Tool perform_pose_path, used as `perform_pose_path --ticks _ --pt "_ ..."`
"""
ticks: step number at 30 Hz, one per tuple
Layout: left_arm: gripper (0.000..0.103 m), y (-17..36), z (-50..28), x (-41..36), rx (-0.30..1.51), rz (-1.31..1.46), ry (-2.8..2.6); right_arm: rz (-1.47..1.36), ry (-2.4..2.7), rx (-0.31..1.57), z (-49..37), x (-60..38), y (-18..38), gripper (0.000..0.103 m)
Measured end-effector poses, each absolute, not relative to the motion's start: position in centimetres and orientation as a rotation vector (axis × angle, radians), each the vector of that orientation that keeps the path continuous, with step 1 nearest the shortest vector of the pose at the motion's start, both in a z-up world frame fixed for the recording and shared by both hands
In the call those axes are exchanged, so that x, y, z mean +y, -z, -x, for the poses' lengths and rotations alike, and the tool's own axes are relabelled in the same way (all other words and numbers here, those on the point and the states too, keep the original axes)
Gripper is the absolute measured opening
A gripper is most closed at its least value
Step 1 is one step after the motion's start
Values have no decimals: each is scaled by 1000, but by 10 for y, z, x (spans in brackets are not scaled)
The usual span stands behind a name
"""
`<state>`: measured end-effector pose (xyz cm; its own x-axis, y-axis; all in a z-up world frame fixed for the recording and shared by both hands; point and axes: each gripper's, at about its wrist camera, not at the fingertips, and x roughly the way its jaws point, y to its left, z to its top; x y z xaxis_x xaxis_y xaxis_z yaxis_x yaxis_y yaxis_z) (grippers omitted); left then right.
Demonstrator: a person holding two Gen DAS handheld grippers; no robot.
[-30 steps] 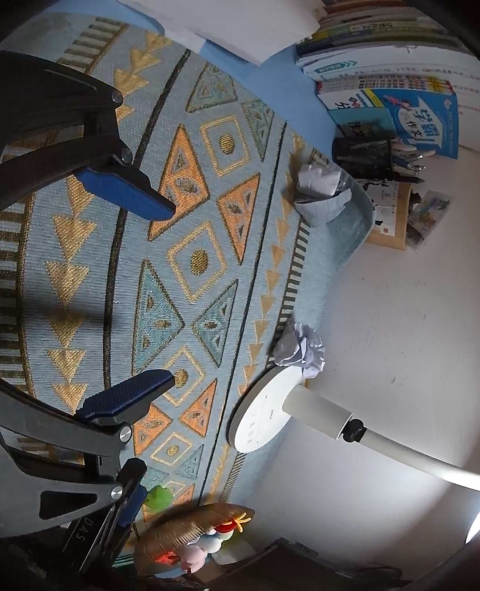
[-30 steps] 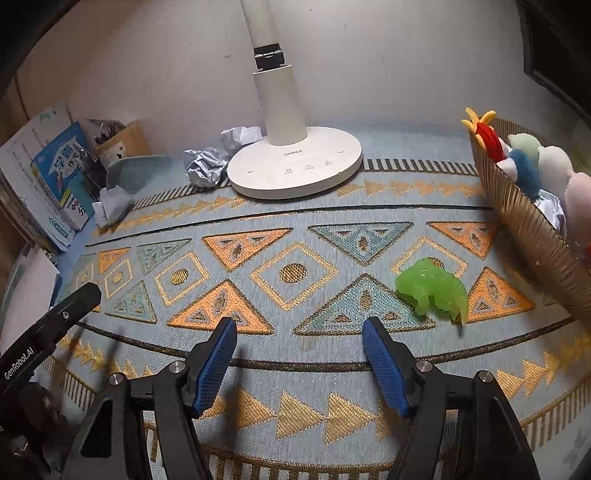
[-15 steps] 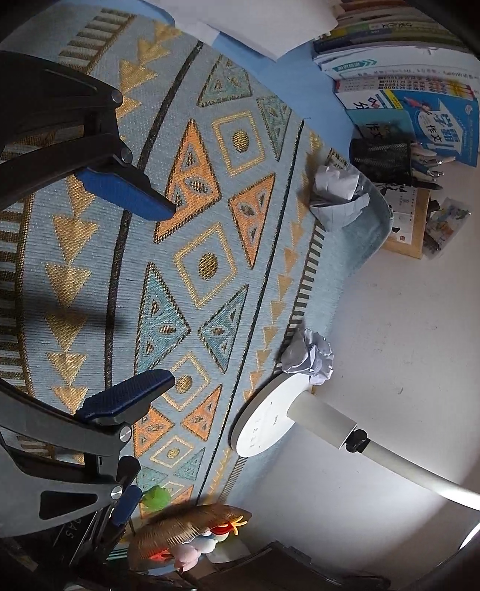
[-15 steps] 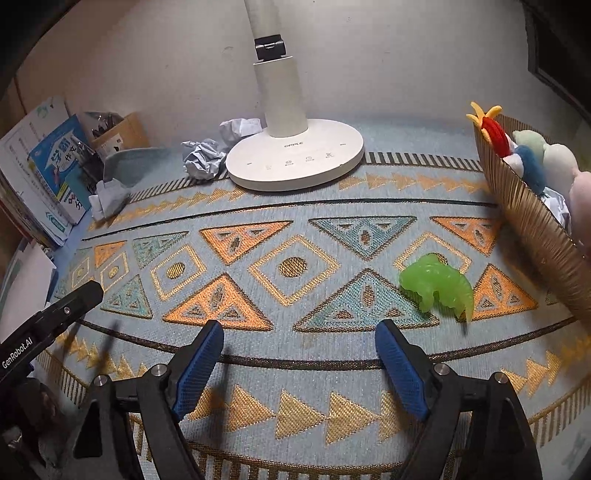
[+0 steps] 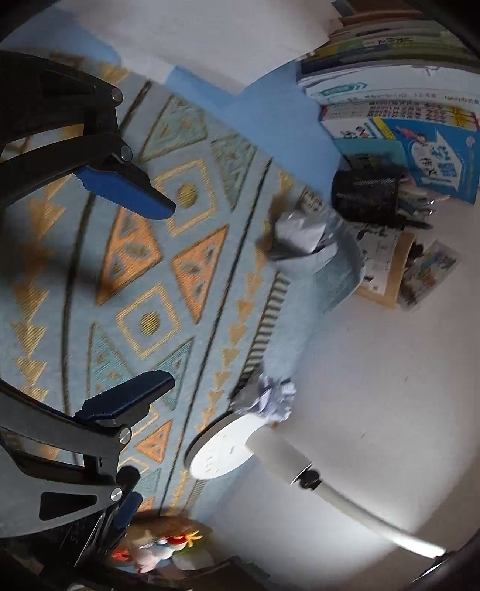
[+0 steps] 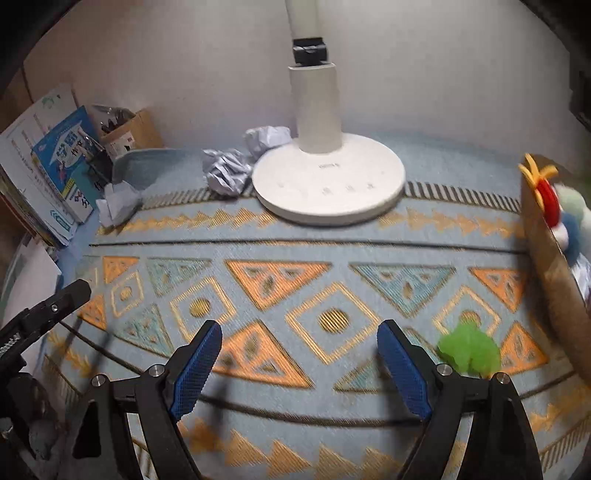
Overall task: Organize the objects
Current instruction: 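Move both grippers back toward the paper balls by the lamp base, then grasp a crumpled paper ball with the left gripper while the right grasps another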
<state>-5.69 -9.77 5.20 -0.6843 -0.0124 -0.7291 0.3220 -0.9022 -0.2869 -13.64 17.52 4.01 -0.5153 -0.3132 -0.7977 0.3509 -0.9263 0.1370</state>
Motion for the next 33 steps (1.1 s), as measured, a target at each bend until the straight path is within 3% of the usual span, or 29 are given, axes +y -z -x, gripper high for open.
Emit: perform_pose_path --ticks 7,14,19,23,25,27,33 --pt "83 -55 128 -159 608 -1069 2587 -1116 2443 179 189 98 -58 85" --pt "87 -45 171 -164 464 -1076 2603 -1128 2444 201 243 58 -39 85" --pt "86 -24 181 -170 518 -1114 2583 -1129 2456 239 259 43 -27 85" --pt "85 -23 180 -173 542 -1086 2588 -1104 2469 282 256 36 -27 72" --pt "61 -21 182 -169 521 -1111 2598 -1089 2482 292 254 35 -28 54" --pt "50 -19 184 -164 503 -1134 2624 -1086 2474 274 253 36 -28 53" --pt "48 -23 178 -144 326 -1060 2639 -1041 2456 227 248 41 -32 44"
